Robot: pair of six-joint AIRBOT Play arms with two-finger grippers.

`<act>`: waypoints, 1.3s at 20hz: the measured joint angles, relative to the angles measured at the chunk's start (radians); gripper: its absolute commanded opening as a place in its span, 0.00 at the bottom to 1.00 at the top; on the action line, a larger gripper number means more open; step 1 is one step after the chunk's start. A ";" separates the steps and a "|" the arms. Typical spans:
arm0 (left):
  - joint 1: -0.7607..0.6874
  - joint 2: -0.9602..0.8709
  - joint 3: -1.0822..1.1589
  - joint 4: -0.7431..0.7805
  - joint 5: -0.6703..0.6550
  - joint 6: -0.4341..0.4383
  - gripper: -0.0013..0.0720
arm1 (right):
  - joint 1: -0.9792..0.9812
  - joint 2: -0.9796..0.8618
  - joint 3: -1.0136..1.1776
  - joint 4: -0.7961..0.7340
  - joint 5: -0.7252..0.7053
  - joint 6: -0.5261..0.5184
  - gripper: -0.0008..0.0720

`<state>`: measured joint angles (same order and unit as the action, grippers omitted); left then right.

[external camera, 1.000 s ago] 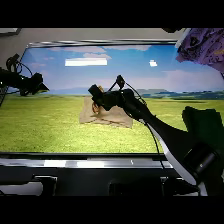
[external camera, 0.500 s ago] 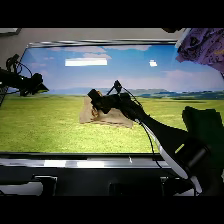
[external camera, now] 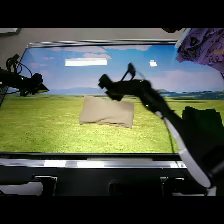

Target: Fold the clothes and pants, and hang the long-sleeved shirts on hangers.

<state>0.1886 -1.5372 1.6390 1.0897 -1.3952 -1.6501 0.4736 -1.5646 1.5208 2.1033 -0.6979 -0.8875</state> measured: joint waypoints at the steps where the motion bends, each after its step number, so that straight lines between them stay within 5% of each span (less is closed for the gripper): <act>1: 0.000 0.000 0.000 0.000 0.000 0.000 0.04 | -0.064 0.036 0.000 0.000 -0.064 -0.057 0.74; 8: 0.004 0.006 0.000 -0.001 0.000 0.000 0.04 | -0.480 0.134 -0.125 0.048 -0.417 -0.461 0.73; 15: 0.005 0.007 0.000 -0.001 -0.002 0.000 0.04 | -0.538 0.034 -0.427 0.299 -0.357 -0.740 0.65; 21: 0.004 0.007 0.000 -0.001 -0.004 0.000 0.04 | -0.449 -0.059 -0.475 0.406 -0.274 -0.822 0.57; 23: 0.004 0.007 0.000 -0.001 -0.004 0.000 0.04 | -0.428 -0.072 -0.478 0.423 -0.251 -0.826 0.45; 24: 0.004 0.007 0.000 -0.001 -0.004 0.000 0.04 | -0.418 -0.077 -0.480 0.429 -0.240 -0.826 0.32; 25: 0.004 0.007 0.000 -0.001 -0.004 0.000 0.04 | -0.409 -0.081 -0.480 0.433 -0.229 -0.825 0.06; 26: 0.004 0.007 0.000 -0.001 -0.004 0.000 0.04 | -0.401 -0.084 -0.479 0.439 -0.219 -0.824 0.05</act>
<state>0.1925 -1.5299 1.6390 1.0885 -1.3991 -1.6501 0.0731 -1.6482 1.0416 2.5423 -0.9165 -1.7119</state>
